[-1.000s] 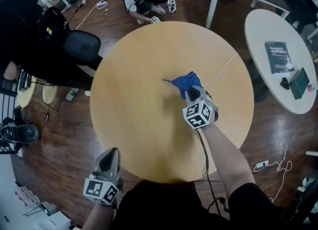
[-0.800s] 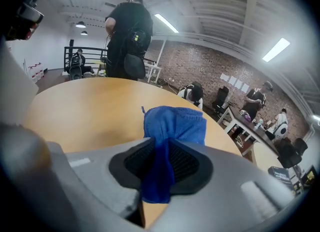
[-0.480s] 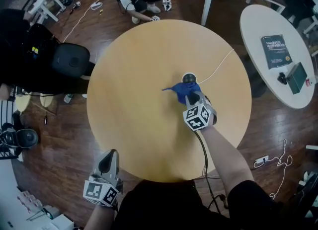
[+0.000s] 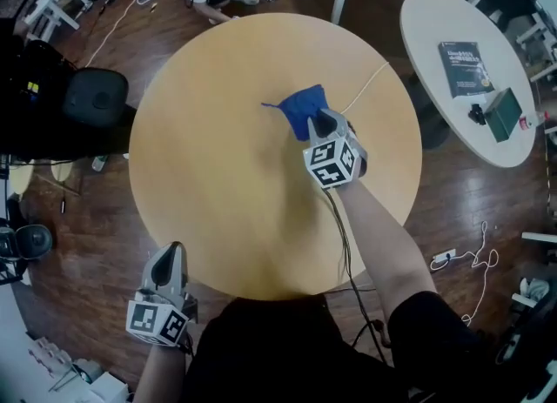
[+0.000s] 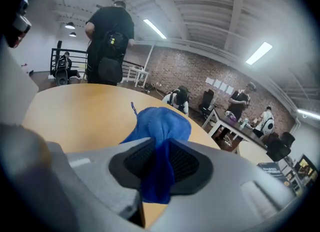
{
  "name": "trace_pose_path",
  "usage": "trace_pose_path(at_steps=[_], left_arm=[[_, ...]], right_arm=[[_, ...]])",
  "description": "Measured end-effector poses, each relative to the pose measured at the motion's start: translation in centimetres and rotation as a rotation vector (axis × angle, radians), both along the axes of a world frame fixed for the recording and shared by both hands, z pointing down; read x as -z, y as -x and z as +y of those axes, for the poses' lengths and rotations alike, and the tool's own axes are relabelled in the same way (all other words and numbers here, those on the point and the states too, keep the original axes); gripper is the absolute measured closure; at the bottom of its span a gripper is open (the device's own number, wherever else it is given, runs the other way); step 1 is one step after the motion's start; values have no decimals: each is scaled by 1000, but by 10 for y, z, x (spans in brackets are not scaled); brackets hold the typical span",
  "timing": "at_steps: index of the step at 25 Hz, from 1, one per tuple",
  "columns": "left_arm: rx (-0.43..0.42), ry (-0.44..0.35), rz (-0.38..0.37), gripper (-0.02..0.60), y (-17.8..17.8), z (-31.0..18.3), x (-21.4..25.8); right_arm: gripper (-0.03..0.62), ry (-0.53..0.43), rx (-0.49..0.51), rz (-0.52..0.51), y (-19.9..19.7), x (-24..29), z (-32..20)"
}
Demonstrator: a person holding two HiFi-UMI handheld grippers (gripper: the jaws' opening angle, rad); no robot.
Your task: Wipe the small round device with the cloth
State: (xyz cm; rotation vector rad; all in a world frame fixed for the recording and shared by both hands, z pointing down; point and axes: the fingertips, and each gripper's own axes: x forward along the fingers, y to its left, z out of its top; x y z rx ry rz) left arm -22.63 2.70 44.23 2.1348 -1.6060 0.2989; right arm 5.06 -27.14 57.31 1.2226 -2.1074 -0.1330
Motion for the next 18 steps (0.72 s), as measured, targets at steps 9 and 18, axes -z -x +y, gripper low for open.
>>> trace_pose_path(at_steps=[9,18], left_arm=[[13,15,18,575,-5,9,-4],[33,29,15,575,-1,15,-7]], right_arm=[[508,69,-22,-21,-12,-13,12],[508,127,-34,-17,-17,-40,24]])
